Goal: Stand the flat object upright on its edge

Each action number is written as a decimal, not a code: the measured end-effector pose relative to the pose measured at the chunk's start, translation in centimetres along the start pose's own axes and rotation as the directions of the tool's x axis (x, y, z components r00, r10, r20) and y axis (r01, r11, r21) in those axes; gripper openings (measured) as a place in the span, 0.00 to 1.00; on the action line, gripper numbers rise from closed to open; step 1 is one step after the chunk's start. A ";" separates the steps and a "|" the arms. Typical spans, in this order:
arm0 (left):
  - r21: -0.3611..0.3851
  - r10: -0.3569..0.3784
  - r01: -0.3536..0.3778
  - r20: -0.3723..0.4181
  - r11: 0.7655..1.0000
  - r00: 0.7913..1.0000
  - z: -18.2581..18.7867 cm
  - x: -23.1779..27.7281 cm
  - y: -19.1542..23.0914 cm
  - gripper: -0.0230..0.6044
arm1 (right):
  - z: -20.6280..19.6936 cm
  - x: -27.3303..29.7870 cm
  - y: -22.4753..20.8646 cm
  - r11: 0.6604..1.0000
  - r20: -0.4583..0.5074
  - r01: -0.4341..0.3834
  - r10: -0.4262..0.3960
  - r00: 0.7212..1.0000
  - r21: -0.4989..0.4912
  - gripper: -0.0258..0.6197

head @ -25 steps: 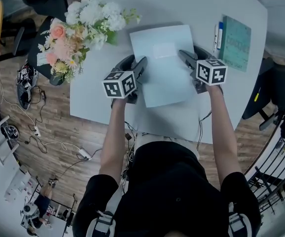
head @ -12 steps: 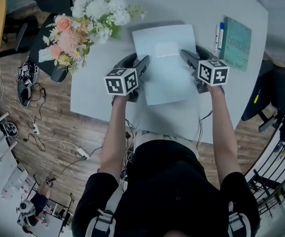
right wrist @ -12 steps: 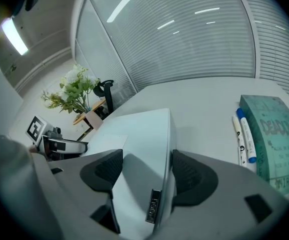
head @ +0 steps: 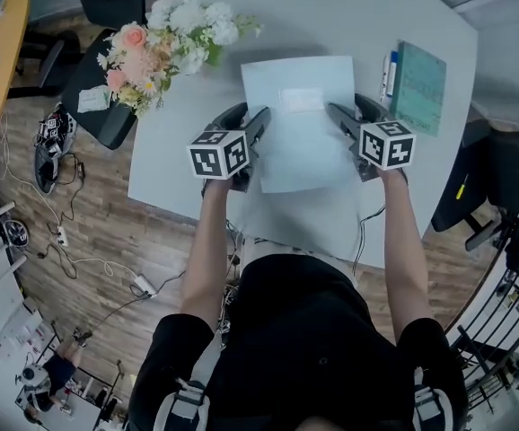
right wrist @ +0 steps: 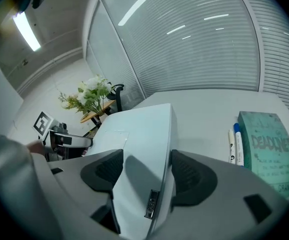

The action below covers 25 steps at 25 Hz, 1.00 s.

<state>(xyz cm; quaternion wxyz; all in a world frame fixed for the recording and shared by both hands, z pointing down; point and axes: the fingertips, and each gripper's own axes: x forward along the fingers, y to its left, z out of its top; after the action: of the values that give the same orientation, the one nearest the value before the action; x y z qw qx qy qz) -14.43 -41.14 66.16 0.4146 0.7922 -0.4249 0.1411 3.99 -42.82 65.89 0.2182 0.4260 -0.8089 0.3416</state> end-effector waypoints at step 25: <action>0.138 0.051 -0.067 0.117 0.988 0.992 0.6 -9.2 -9.7 0.42 | 1.1 -12.4 4.5 0.997 0.174 -0.018 0.031 0.984 -0.073 0.42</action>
<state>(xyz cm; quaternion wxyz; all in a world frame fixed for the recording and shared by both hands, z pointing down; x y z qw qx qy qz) -12.33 -33.62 55.32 0.3283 0.8134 -0.4599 0.1383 6.91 -35.11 55.52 0.1573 0.4363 -0.8416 0.2766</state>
